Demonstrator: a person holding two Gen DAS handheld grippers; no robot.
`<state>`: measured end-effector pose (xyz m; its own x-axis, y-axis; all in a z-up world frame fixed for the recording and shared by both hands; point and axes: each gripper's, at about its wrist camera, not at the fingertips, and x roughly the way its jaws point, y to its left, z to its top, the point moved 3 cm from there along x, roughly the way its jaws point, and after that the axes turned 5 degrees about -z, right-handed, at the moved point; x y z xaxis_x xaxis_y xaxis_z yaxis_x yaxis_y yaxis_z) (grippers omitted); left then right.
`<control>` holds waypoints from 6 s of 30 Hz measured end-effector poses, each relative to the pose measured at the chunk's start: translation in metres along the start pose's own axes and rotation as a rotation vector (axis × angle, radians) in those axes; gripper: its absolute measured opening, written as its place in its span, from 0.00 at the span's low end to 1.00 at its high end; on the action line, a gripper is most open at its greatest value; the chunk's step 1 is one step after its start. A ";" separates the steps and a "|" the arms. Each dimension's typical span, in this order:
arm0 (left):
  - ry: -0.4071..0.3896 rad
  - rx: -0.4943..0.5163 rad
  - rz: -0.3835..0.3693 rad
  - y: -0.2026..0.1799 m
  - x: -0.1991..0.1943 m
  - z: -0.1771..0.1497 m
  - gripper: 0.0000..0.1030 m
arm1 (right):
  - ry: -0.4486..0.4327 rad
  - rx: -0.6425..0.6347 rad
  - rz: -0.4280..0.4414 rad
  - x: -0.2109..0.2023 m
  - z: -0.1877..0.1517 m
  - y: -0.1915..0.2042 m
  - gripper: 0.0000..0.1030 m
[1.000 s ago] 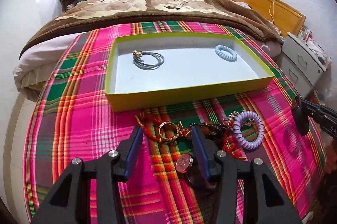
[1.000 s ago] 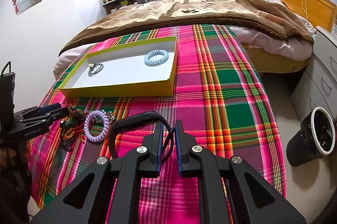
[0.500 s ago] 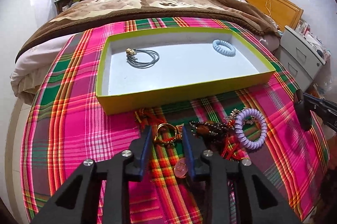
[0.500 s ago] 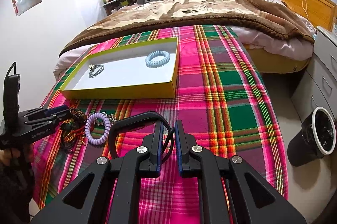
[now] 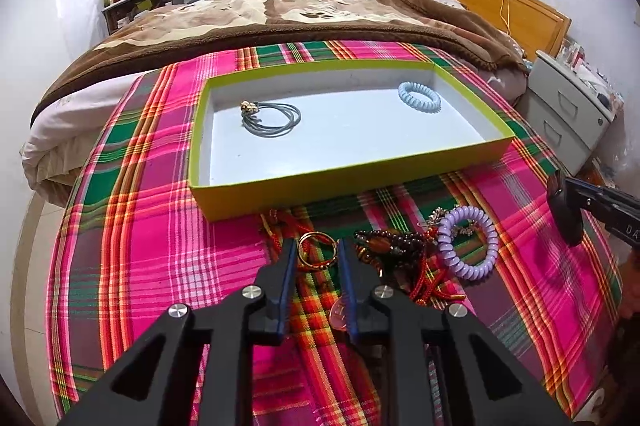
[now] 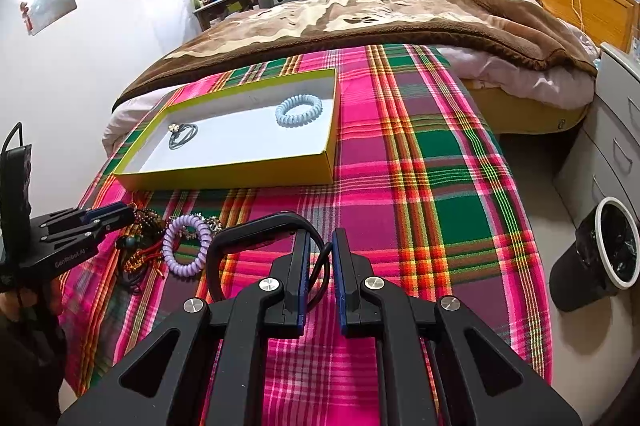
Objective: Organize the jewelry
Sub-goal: 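Grasp the gold ring with the left gripper while the right gripper holds the black band, then lower the gold ring and black band into the tray and open both grippers, then grasp the lavender coil hair tie with the right gripper, then grasp the red beaded jewelry with the left gripper while the right gripper holds the lavender coil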
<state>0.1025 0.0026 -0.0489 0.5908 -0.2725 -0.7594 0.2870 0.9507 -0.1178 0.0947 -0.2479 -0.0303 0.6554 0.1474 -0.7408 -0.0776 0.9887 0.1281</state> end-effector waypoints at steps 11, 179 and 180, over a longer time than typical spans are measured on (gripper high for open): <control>-0.036 -0.046 -0.021 0.014 -0.015 0.015 0.21 | -0.030 -0.017 0.008 -0.005 0.022 0.010 0.11; 0.046 -0.064 -0.012 -0.010 -0.002 -0.025 0.35 | -0.026 -0.027 0.086 0.000 -0.008 0.052 0.10; 0.050 -0.048 -0.004 -0.012 -0.002 -0.025 0.34 | -0.026 -0.025 0.088 0.000 -0.008 0.052 0.10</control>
<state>0.0788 -0.0041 -0.0623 0.5515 -0.2693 -0.7895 0.2515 0.9561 -0.1505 0.0850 -0.1958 -0.0290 0.6645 0.2329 -0.7101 -0.1541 0.9725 0.1747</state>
